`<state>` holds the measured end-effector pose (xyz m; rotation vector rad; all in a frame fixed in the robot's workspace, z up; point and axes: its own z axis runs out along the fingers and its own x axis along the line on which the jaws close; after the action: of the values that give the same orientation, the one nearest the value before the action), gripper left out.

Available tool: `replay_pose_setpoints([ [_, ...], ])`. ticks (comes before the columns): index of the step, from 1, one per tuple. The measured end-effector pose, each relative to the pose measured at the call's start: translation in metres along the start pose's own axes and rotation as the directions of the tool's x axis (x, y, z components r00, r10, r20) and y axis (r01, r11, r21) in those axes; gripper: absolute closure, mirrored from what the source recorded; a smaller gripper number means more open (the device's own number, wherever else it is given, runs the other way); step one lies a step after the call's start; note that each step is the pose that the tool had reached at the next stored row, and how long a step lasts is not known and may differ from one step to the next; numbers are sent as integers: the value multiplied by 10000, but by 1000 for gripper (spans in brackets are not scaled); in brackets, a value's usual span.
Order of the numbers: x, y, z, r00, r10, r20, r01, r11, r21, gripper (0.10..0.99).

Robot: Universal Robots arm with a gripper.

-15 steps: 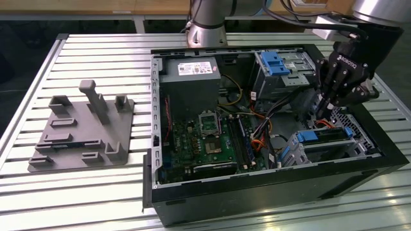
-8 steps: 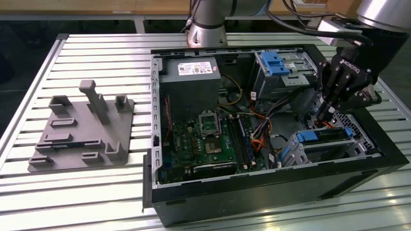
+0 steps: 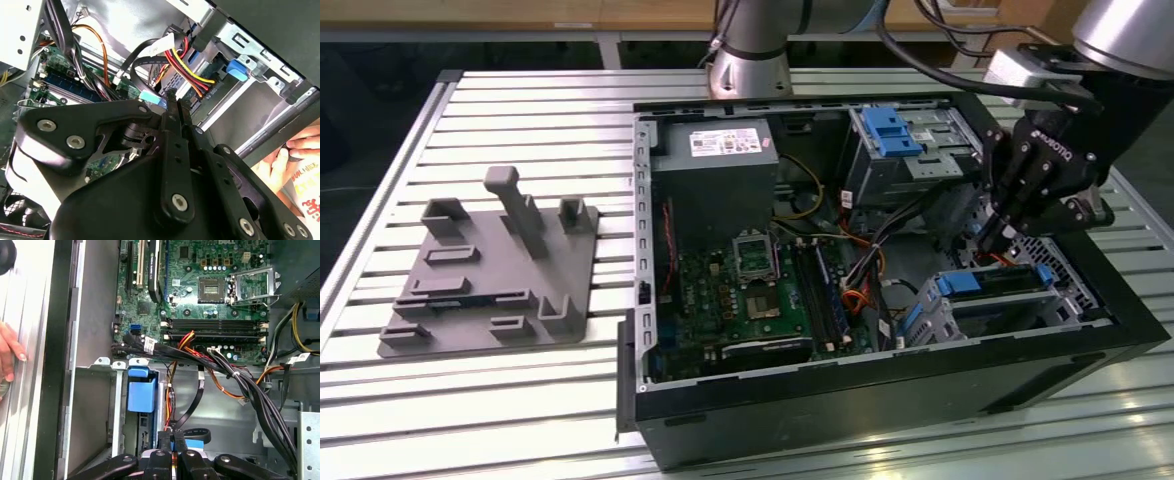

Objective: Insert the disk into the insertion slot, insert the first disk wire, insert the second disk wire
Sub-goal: 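Insert the second disk wire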

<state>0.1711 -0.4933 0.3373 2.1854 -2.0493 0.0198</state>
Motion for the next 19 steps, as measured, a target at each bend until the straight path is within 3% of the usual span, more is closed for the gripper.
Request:
replay_pose_setpoints([
  [3, 34, -3, 2, 9999, -13, 132, 13, 10000, 7, 941],
  [10, 60, -43, -11, 9996, -25, 289, 26, 10000, -27, 941],
  [19, 87, -107, -36, 9993, 0, 377, 5, 9999, -142, 941],
])
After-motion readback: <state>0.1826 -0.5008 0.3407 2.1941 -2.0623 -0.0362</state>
